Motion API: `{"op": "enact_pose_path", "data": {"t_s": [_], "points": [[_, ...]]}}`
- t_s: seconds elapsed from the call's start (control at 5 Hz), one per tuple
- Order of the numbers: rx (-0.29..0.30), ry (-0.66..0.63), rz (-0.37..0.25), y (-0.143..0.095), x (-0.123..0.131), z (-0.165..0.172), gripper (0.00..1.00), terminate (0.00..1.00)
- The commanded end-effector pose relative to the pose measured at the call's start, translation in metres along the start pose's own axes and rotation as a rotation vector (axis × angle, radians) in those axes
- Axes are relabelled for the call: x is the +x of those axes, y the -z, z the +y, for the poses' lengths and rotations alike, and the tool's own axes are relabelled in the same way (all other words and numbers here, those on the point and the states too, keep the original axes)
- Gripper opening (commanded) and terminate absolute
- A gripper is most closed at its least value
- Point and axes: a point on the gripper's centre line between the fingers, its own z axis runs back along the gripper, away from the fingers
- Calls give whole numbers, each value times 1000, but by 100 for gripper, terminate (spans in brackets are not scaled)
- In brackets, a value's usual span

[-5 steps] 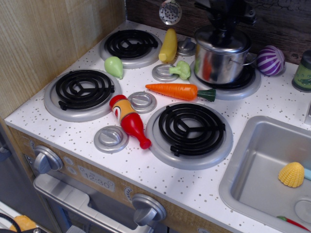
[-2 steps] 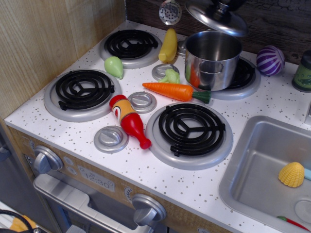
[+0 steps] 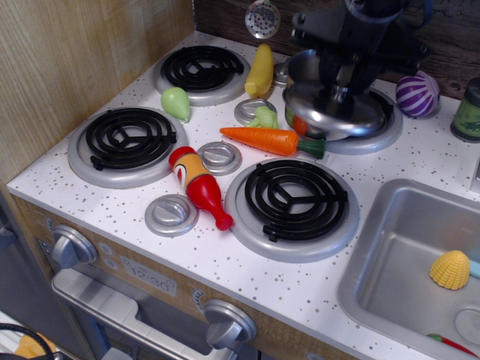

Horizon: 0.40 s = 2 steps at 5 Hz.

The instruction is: Take lid off pot or pan

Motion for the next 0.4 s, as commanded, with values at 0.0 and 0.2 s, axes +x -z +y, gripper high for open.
{"op": "enact_pose_path", "data": {"t_s": [0.0, 0.2], "points": [[-82, -35, -32, 13, -18, 5, 0, 0], [-82, -17, 1, 24, -39, 12, 0, 0]]}}
